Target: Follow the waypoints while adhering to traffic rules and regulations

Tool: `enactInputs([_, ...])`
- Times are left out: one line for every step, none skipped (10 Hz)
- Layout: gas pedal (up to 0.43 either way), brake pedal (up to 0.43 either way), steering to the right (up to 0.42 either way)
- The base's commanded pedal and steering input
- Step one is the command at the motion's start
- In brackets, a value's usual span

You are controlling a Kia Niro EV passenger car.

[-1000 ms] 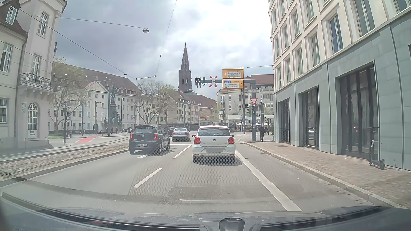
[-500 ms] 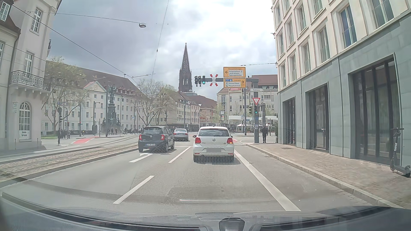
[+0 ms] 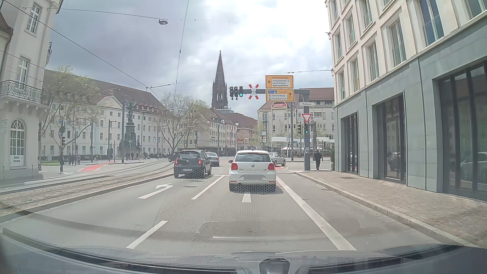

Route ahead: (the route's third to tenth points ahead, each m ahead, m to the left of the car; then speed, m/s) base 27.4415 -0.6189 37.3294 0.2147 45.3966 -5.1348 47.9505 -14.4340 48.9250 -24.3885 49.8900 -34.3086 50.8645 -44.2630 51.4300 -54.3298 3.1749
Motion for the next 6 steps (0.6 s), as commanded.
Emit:
enactInputs([0.110,0.000,-0.003])
enactInputs([0.110,0.000,-0.003])
enactInputs([0.110,0.000,-0.003])
enactInputs([0.110,0.000,-0.003])
enactInputs([0.110,0.000,-0.003])
enactInputs([0.110,0.000,-0.003])
